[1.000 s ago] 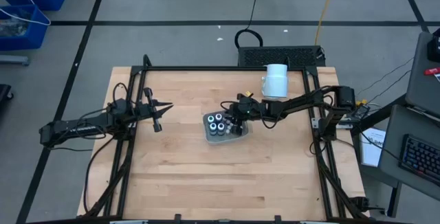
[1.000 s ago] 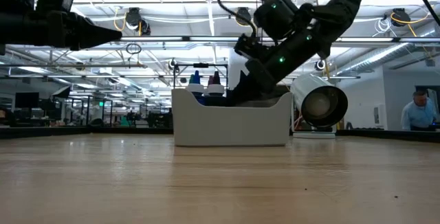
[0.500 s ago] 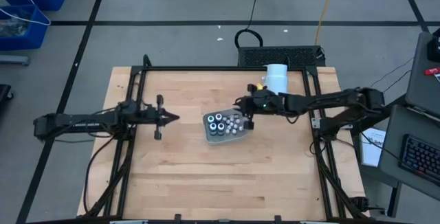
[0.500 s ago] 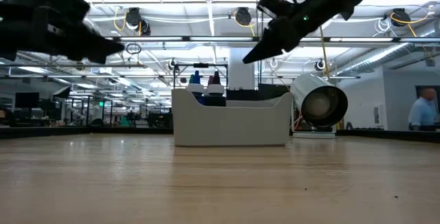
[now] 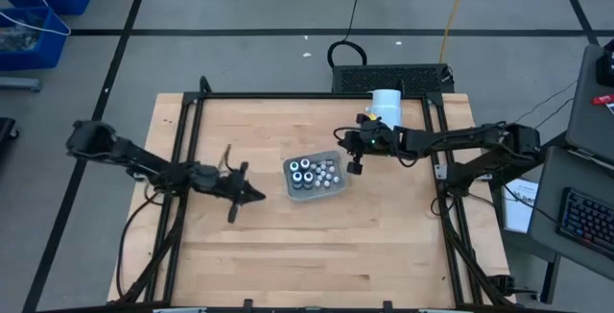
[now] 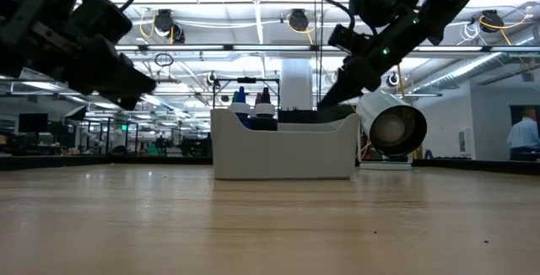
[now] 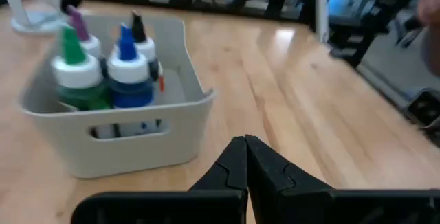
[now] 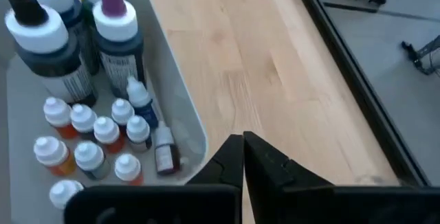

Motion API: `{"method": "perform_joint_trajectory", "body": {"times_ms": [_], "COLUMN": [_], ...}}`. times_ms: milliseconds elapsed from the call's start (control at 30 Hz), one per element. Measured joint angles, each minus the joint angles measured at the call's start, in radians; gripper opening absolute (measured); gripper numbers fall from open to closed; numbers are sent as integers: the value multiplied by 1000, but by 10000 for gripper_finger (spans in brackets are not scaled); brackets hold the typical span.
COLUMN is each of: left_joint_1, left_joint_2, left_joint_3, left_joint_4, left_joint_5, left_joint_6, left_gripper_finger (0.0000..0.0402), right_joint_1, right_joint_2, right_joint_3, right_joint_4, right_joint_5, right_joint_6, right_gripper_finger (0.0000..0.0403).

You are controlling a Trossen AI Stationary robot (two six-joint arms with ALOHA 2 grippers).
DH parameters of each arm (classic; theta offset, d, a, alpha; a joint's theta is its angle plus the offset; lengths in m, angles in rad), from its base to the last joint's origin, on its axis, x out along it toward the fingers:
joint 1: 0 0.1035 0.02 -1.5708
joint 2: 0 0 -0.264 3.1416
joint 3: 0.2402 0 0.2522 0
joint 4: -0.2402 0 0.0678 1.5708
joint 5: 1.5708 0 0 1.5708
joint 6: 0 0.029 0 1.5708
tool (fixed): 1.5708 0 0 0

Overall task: Pick & Place food coloring
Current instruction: Adjust the gray bin

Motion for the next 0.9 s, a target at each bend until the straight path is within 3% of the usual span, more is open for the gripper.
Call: {"method": "perform_joint_trajectory", "body": {"times_ms": [200, 467, 633, 733, 900], "left_joint_1": [-104, -125, -105, -87, -57], "left_joint_2": [278, 547, 615, 621, 620], "left_joint_3": [167, 370, 432, 445, 445], "left_joint_4": [-5, -6, -25, -25, -37], "left_joint_5": [-122, -131, -164, -168, -167], "left_joint_6": [-8, -19, -18, -24, -29], "left_gripper_finger": [5, 7, 15, 5, 15], "right_joint_1": [-44, -92, -109, -108, -106], "right_joint_2": [0, 0, 0, 0, 7], "right_joint_3": [-37, -59, -60, -60, -60], "right_joint_4": [8, 9, 14, 26, 48], "right_joint_5": [-1, -5, -83, -92, -194], "right_joint_6": [-10, -38, -39, -53, -53], "right_gripper_finger": [1, 1, 0, 0, 0]}}
